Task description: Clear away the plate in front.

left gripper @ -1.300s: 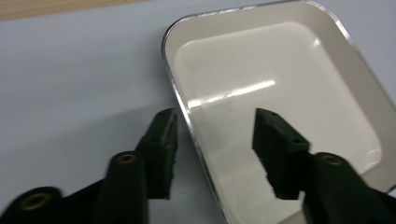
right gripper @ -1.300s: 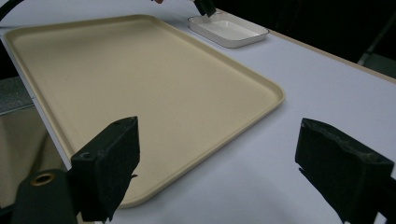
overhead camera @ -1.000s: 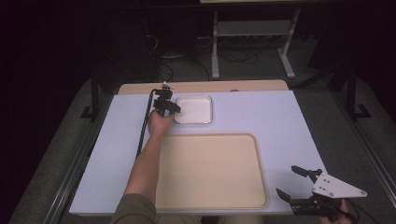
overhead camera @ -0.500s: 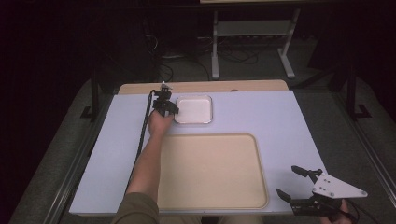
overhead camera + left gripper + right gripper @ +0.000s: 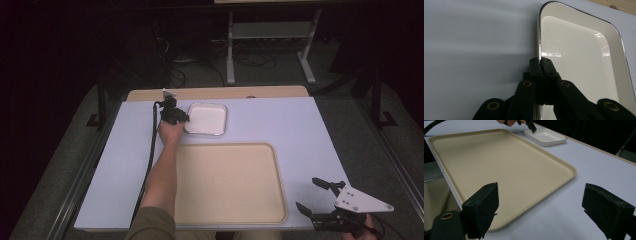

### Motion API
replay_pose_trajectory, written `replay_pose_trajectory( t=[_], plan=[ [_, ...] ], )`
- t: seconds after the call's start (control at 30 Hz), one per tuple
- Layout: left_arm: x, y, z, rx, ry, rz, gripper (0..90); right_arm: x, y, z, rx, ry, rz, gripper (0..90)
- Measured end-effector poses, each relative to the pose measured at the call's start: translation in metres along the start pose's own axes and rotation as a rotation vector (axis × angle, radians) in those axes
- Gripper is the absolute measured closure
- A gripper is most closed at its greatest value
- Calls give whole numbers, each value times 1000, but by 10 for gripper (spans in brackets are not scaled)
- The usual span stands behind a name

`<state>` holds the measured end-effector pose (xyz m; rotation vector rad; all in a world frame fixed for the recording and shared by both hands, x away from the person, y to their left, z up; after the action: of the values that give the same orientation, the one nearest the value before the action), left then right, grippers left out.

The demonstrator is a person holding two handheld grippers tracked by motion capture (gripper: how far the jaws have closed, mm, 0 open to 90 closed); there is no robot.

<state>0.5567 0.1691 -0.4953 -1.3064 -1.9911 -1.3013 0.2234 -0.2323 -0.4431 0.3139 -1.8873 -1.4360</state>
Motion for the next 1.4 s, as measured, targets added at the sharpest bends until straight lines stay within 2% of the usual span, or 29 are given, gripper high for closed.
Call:
replay_pose_trajectory(
  t=[0.17,0.4,0.5,0.67,0.87,1.1,1.4],
  plan=[
    [7,1,4,18,-14,-26,887,0,0,0,-1,1,-2,129],
    [18,7,-4,26,-53,-69,887,-1,0,0,1,3,0,129],
    [23,8,-5,30,-39,-74,887,-1,0,0,-1,3,-2,129],
    [30,10,-7,24,-37,-88,887,0,0,1,0,4,-1,129],
    [36,9,-17,-17,-61,-94,887,-1,0,1,2,7,-4,129],
    [43,7,-27,-17,-95,-111,887,0,0,0,-3,8,-5,129],
    [55,6,-39,-42,-124,-123,887,-1,0,1,1,10,-3,129]
  ],
)
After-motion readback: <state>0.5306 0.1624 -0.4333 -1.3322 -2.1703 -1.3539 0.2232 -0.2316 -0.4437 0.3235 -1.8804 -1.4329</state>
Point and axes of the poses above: each handheld gripper's, and its own axes: x roughly backward along the jaws, y roughly out of its top, z roughly to its left, the point moved 7 cm from there along -x, roughly forward along the jaws, and after that the axes turned 4 degrees about -y, right-handed, at the moved point
